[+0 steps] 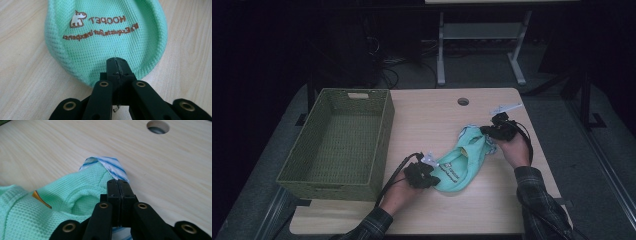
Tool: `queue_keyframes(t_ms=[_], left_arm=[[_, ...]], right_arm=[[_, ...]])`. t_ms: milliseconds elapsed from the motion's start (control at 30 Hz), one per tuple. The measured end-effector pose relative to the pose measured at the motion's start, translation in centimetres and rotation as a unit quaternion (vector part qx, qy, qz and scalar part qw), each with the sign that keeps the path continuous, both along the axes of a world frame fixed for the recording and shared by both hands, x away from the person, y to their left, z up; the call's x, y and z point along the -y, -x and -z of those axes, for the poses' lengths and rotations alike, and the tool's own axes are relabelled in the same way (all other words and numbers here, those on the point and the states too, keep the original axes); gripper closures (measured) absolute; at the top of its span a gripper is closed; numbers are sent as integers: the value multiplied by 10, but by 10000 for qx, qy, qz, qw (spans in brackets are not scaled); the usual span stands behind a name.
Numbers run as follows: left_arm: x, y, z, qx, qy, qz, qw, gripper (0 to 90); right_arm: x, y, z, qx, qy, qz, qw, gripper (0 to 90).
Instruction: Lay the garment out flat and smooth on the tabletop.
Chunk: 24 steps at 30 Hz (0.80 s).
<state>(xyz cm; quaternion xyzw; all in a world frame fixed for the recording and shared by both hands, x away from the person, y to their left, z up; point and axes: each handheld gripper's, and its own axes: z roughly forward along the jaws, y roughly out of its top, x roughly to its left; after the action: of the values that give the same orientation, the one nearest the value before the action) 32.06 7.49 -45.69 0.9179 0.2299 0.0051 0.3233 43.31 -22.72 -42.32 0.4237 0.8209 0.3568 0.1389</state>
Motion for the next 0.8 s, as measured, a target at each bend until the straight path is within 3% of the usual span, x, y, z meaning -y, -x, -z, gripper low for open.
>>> queue_keyframes(t_ms=[133, 167, 267, 467, 533, 667, 800], left_arm=[[0, 0, 0, -8, 24, -29, 10000, 895], [-1, -1, 0, 15, -57, 43, 10000, 895], [0, 0, 0, 6, -18, 9, 10000, 895], [-1, -1, -1, -6, -112, 76, 9999, 895], [-1, 0, 0, -17, -29, 26, 10000, 895], [-1, 0, 0, -16, -34, 46, 10000, 895], [0, 0, 0, -31, -11, 30, 10000, 895]], right_arm=[[-2, 0, 0, -51, -287, -149, 9995, 809], [-3, 0, -1, -39, -328, -222, 9992, 789], [-12, -3, -5, -4, -366, -373, 9986, 765], [-30, -18, -3, 7, -202, -449, 9988, 739], [-34, -23, -2, -37, -171, -475, 9987, 739], [-44, -28, 10, -164, 120, -534, 9984, 728], [-48, -29, 23, -241, 211, -487, 9983, 715]])
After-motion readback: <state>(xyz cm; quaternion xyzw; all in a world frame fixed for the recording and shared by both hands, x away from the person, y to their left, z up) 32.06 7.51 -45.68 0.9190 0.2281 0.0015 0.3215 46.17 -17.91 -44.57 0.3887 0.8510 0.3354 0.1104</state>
